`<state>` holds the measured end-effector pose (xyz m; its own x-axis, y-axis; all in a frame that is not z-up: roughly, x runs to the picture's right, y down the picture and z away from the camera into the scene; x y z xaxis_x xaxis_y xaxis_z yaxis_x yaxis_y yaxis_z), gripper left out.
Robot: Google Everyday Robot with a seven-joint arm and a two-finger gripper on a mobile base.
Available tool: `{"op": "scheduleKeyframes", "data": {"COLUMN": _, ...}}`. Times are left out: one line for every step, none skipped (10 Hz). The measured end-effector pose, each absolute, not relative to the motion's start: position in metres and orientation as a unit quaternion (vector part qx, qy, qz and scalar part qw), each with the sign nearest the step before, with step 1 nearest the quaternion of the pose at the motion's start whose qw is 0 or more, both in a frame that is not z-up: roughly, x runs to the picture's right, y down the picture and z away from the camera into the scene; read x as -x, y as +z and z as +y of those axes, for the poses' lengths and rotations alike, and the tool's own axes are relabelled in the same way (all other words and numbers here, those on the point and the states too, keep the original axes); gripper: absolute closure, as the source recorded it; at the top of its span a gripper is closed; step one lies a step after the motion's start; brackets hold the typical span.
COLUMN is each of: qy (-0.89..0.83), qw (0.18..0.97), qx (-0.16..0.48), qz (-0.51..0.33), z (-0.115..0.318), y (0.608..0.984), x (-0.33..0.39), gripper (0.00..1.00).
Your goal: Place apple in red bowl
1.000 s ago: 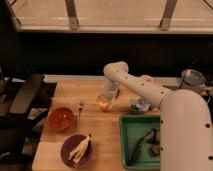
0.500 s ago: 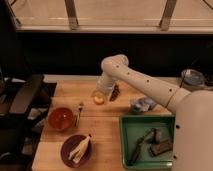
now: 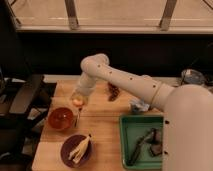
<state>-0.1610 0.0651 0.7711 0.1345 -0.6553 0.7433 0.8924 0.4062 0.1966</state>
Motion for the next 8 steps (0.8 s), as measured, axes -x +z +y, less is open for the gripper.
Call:
{"op": "scheduleKeyframes", "data": {"qy": -0.538, "qw": 0.722, "qx": 0.143, "qz": -0.412, "z": 0.071, "y": 0.764, "x": 0.184, "gripper": 1.0}}
{"op": "scheduleKeyframes", "data": {"qy": -0.552, "qw": 0.704, "qx": 0.138, "qz": -0.425, "z": 0.078, "y": 0.757, "x": 0.206, "gripper": 1.0}}
{"op": "scheduleKeyframes", "data": {"qy": -0.567, "qw": 0.686, "qx": 0.133, "qz": -0.437, "z": 0.088, "y": 0.75, "x": 0.23, "gripper": 1.0}}
{"op": "scheduleKeyframes", "data": {"qy": -0.579, "qw": 0.67, "qx": 0.13, "qz": -0.446, "z": 0.097, "y": 0.744, "x": 0.247, "gripper": 0.95}}
{"op": "scheduleKeyframes", "data": {"qy": -0.589, "qw": 0.655, "qx": 0.131, "qz": -0.454, "z": 0.11, "y": 0.742, "x": 0.263, "gripper": 0.84}}
{"op": "scheduleKeyframes", "data": {"qy": -0.592, "qw": 0.65, "qx": 0.133, "qz": -0.458, "z": 0.118, "y": 0.743, "x": 0.269, "gripper": 0.76}}
{"op": "scheduleKeyframes", "data": {"qy": -0.591, "qw": 0.647, "qx": 0.138, "qz": -0.46, "z": 0.124, "y": 0.749, "x": 0.273, "gripper": 0.65}}
{"op": "scheduleKeyframes", "data": {"qy": -0.59, "qw": 0.648, "qx": 0.143, "qz": -0.46, "z": 0.127, "y": 0.755, "x": 0.272, "gripper": 0.56}}
